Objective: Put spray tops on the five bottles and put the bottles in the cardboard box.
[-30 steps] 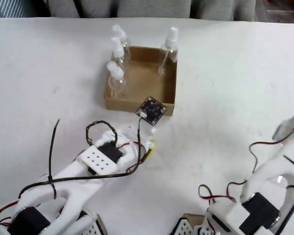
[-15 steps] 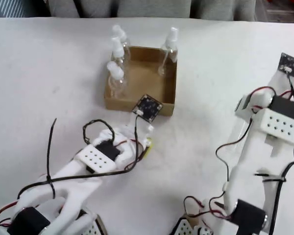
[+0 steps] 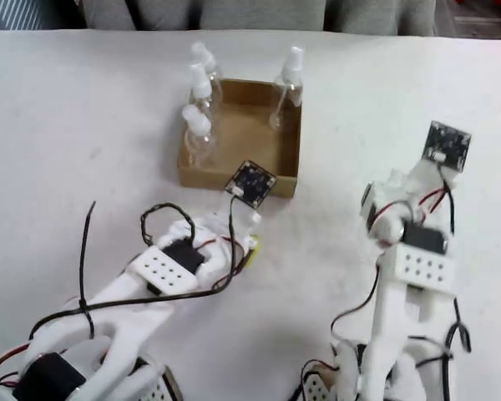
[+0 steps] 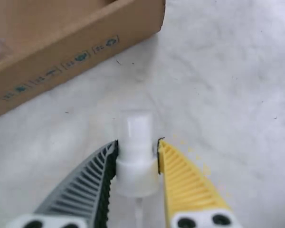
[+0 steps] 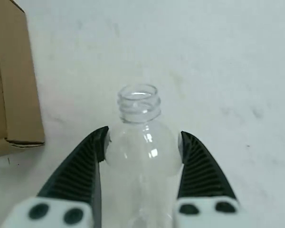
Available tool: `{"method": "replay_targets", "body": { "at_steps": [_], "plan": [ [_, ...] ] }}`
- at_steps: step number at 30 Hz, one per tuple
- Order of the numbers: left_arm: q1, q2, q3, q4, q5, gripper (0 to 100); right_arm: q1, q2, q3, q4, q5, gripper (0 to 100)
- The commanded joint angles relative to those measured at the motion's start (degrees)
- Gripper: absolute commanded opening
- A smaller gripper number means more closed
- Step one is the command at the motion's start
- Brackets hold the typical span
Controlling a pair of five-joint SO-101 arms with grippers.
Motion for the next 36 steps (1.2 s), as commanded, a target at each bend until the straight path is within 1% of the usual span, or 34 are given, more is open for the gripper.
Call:
{"method": "replay_targets", "body": {
  "at_steps": [1,4,6,11,14,17,19,21,23,25,26,28,30,32,34,36],
  "plan": [
    [-0.75,-6.11,-5.45,-0.88,0.0,2,-0.66,-7.08,4.48,-4.35,-0.7,1.6],
    [-0.22,-13.41,-7.21,1.32,1.14,2,-0.75,-13.93,7.56,-4.35,-0.79,1.6],
    [-0.13,-18.95,-8.79,2.99,4.31,2,-0.92,-19.38,9.93,-4.35,-0.79,1.6],
    [-0.22,-28.7,-16.26,2.02,11.34,2,-5.23,-34.68,16.62,-4.35,-0.44,1.6],
    [-0.31,-29.05,-23.3,-3.08,13.71,2,-9.1,-43.82,21.36,-4.35,-0.26,1.6],
    [-0.66,-27.21,-29.89,-8.26,14.15,2,-12.79,-53.14,25.85,-4.35,-0.18,1.6],
    [-0.66,-25.1,-33.32,-9.58,14.15,2,-14.55,-59.12,29.1,-4.35,-0.09,2.0],
    [-0.66,-23.08,-35.52,-9.85,14.24,2,-17.27,-63.69,31.91,-4.35,2.2,1.7],
    [-0.75,-21.49,-36.92,-9.93,14.33,2,-22.46,-63.16,33.05,-4.35,5.63,1.7],
    [-2.24,-20.7,-37.98,-12.13,14.33,2,-28.0,-61.32,33.41,-4.26,7.65,1.7],
    [-3.3,-20.62,-38.15,-14.07,15.21,2,-30.73,-60.79,33.49,-4.35,8.09,1.7],
    [-5.85,-21.14,-37.98,-16.88,19.25,2,-34.77,-60.7,33.67,-4.44,8.26,1.7],
    [-8.84,-21.49,-37.63,-17.67,23.56,2,-36.88,-60.7,33.67,-4.35,8.26,1.7],
    [-10.42,-21.76,-35.69,-18.81,25.85,2,-37.41,-60.7,33.76,-4.35,8.26,1.6],
    [-10.51,-23.08,-32.35,-20.66,25.85,2,-37.58,-60.7,34.2,-4.35,8.35,1.6],
    [-10.42,-25.36,-27.52,-23.82,23.03,2,-37.58,-60.7,34.37,-4.35,8.35,1.6]
  ]
}}
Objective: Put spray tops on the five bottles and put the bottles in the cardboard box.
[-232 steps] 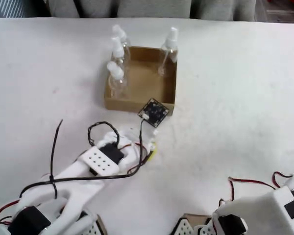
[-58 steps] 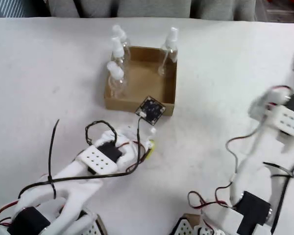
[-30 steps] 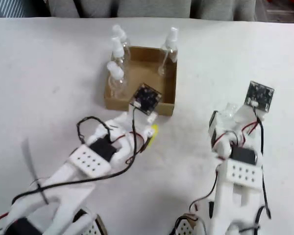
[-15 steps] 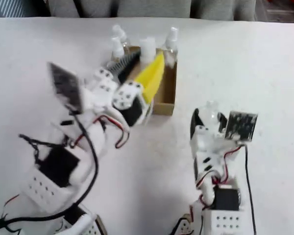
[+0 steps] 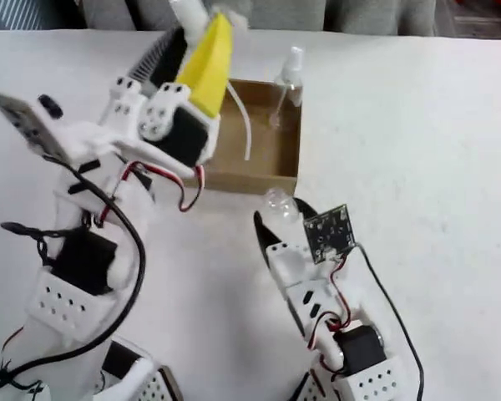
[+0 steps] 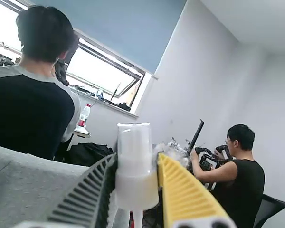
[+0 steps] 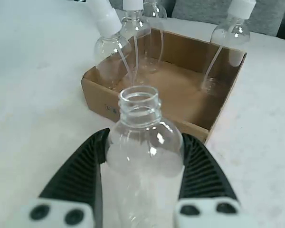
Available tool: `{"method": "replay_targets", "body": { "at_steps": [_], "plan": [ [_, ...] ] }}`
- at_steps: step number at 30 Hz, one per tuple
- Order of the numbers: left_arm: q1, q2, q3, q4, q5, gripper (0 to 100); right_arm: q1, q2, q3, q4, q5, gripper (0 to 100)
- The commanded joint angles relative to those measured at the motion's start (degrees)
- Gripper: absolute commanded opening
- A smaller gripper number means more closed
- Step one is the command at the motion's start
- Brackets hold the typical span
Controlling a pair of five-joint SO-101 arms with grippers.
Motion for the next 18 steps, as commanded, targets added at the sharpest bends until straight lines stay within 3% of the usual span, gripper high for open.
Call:
{"method": "replay_targets", "body": {
  "at_steps": [1,5,18],
  "plan": [
    [-0.48,-4.18,6.77,-7.21,-3.16,2,-0.48,0.31,-0.44,-1.19,0.7,1.6],
    [2.59,-5.58,15.03,-16.53,-5.8,2,-1.89,0.31,-0.26,-1.19,0.7,1.6],
    [5.32,-5.93,21.71,-19.08,-5.19,2,-1.89,0.31,0.26,-1.36,0.09,1.6]
  ]
}}
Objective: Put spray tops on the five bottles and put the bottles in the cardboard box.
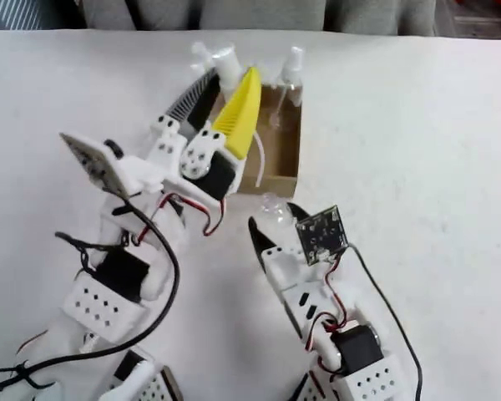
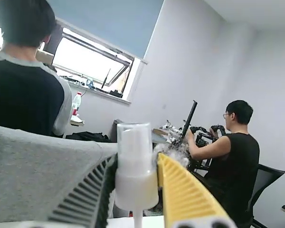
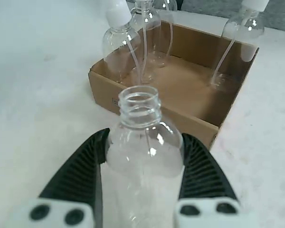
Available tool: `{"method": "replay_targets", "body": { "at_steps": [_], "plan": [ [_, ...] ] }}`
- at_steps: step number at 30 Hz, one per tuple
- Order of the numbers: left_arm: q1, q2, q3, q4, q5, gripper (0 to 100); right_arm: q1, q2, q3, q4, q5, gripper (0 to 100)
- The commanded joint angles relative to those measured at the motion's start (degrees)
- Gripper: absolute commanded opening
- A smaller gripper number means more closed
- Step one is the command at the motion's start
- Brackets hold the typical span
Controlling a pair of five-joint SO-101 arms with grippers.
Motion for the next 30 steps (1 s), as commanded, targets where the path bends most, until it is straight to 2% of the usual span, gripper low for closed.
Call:
{"method": "replay_targets", "body": {
  "at_steps": [1,9,21,30],
  "plan": [
    [0.75,-2.07,0.88,-3.16,1.05,2,-0.22,0.22,-0.79,-1.45,0.09,1.6],
    [0.22,-1.71,5.01,-5.19,2.9,2,-0.22,0.22,-0.79,-1.54,-3.43,1.6],
    [0.22,-1.45,6.68,-9.23,3.34,2,-0.66,0.22,-0.79,-1.63,-3.87,1.6],
    [0.4,5.76,6.24,-13.8,3.43,2,-0.66,0.22,-0.79,-1.63,-3.87,1.6]
  ]
}}
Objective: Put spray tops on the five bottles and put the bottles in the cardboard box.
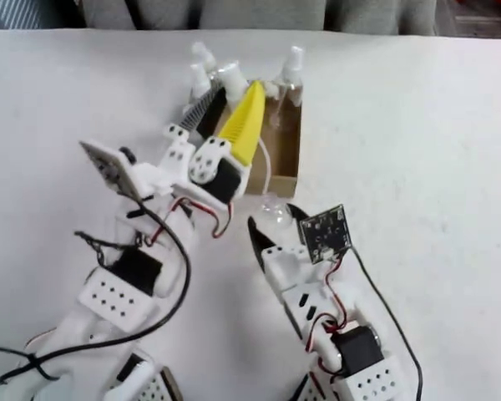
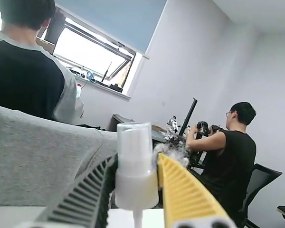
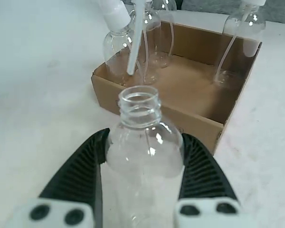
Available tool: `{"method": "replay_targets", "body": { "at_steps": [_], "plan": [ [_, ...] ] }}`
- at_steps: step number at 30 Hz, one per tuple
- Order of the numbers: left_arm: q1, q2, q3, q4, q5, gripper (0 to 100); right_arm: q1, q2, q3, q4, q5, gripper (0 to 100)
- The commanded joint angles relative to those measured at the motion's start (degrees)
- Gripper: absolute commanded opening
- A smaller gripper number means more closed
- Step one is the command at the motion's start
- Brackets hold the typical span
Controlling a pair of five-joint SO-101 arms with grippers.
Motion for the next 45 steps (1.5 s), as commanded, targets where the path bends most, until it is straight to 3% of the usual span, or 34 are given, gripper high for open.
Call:
{"method": "replay_targets", "body": {
  "at_steps": [1,24,35,45],
  "plan": [
    [0.4,0.84,-1.05,-2.2,0.62,2,-0.31,0.22,-0.79,-1.63,-0.44,1.6],
    [4.26,0.57,8.97,-1.67,0.62,2,0.22,0.22,-0.79,-1.63,-0.53,1.6],
    [8.84,-6.2,9.49,13.8,0.09,2,2.68,-1.19,-0.97,-1.27,-0.53,1.6],
    [9.71,-6.46,11.34,14.42,0.09,2,2.86,-2.15,-0.79,-1.1,-0.53,1.6]
  ]
}}
